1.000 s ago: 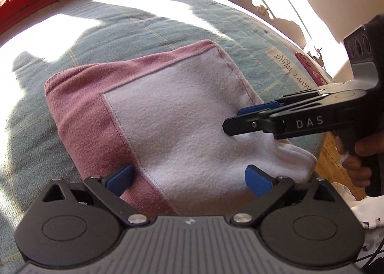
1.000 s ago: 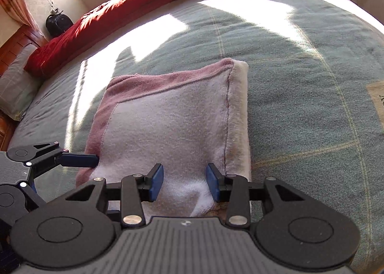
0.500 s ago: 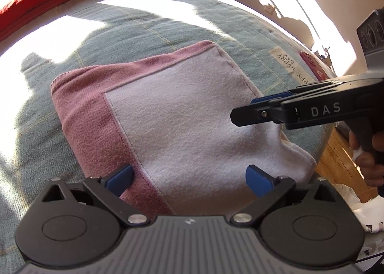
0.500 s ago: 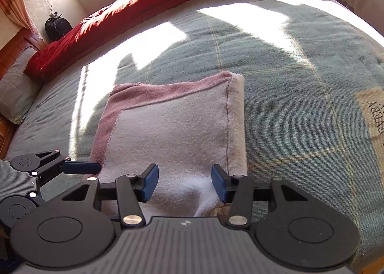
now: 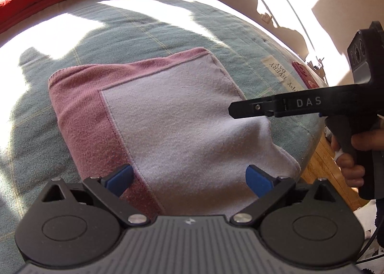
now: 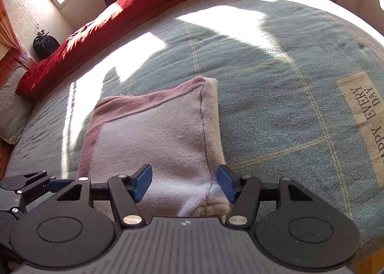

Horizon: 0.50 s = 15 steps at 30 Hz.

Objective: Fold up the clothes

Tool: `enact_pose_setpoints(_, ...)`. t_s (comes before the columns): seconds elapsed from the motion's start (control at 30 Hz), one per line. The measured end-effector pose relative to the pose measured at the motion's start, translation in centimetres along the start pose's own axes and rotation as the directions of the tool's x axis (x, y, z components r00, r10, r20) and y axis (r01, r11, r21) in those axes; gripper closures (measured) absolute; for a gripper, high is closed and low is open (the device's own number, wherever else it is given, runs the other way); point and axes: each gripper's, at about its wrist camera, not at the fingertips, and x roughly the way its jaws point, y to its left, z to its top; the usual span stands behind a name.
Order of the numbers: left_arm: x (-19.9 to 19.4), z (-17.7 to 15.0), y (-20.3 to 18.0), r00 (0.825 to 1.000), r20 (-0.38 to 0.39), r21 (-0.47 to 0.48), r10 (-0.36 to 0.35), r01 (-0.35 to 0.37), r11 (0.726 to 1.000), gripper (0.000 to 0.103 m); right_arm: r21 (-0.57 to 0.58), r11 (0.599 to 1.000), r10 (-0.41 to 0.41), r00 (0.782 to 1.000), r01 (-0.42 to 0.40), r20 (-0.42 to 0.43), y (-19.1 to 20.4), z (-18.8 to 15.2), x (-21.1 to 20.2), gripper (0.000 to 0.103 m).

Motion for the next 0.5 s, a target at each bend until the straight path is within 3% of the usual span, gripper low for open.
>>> enact_pose_setpoints(0.1,-1.0,0.1,0.7,1.0,0.025,-0.035,-0.016,0.017,0.999,0.004,0.056,0.998,0.027,1.0,-0.027,0.001,-1.8,-0.1,-0.9,0.038)
enact_pose_setpoints(0.23,-2.5,0.9,3.2,0.997,0.066,-0.166,-0.039,0.05,0.985,0.004,0.112,0.989,0.098,0.995,-0.098,0.005,-3.4,0.6,-1.6,0.033)
enact_pose_setpoints(0.37,-2.2,1.5,6.8,0.996,0.063,-0.366,-0.063,0.082,0.927,0.004,0.182,0.969,0.176,0.984,-0.168,-0.033,-4.7,1.6,-0.3,0.031)
enact_pose_setpoints(0.5,-1.3,0.8,10.0,0.998,0.046,-0.505,-0.049,0.066,0.861,0.005,0.231,0.956,0.204,0.975,-0.181,-0.082,-5.7,1.6,1.5,0.03)
